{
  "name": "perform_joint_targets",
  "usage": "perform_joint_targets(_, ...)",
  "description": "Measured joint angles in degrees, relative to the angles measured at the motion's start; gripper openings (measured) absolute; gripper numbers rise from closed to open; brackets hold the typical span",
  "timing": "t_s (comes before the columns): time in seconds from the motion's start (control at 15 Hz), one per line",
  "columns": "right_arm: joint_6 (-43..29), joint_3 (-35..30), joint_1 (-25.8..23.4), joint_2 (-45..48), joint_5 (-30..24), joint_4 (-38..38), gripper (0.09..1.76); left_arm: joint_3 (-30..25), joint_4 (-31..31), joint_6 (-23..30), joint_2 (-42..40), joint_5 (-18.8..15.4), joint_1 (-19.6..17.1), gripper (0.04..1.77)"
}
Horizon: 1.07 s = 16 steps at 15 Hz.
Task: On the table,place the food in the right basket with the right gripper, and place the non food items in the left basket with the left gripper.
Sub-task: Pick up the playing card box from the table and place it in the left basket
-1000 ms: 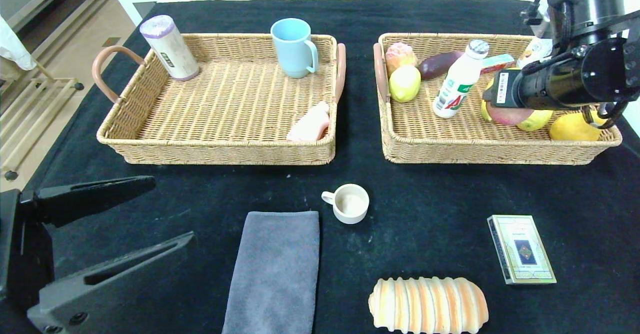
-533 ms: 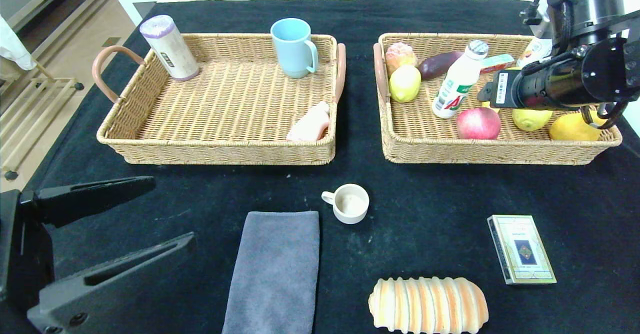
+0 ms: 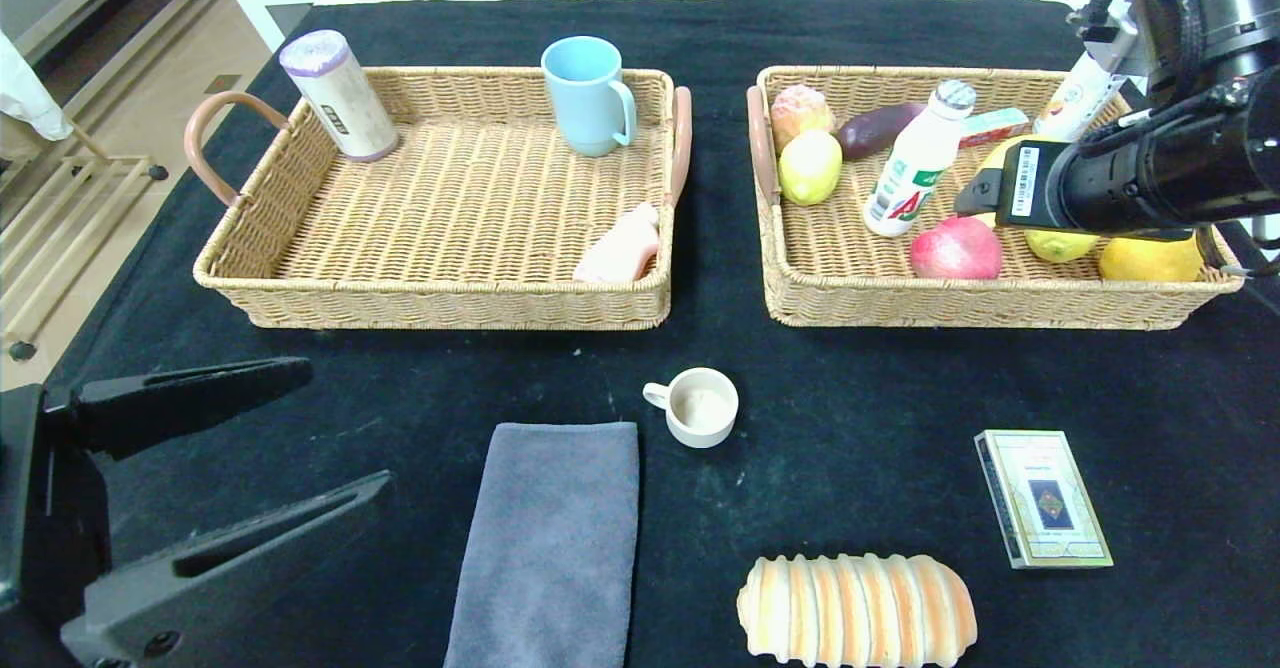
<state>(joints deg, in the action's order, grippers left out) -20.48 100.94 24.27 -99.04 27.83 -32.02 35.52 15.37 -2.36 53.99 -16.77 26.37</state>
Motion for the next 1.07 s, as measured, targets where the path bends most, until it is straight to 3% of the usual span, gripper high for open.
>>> perform_joint_targets(0.33, -4.4, -6.3, 7.0, 8.3, -4.3, -8.3, 1.67, -0.7, 0.0, -1.4, 0.3, 0.0, 0.0, 1.72)
perform_joint_targets(0.67, -6.7, -17.6, 12.5, 14.2, -4.8, -9.8, 1.69, -1.4, -0.2, -1.7, 0.8, -0.1, 0.1, 1.72)
perform_joint_targets(0.93, -9.5, -25.5, 13.6, 15.8, -4.8, -9.8, 1.7, -1.6, -0.2, -1.6, 1.0, -0.1, 0.2, 1.72)
perform_joint_targets(1.07, -9.5, -29.2, 11.5, 16.0, -4.9, -9.4, 1.7, -1.7, -0.2, -1.7, 1.0, -0.1, 0.2, 1.72)
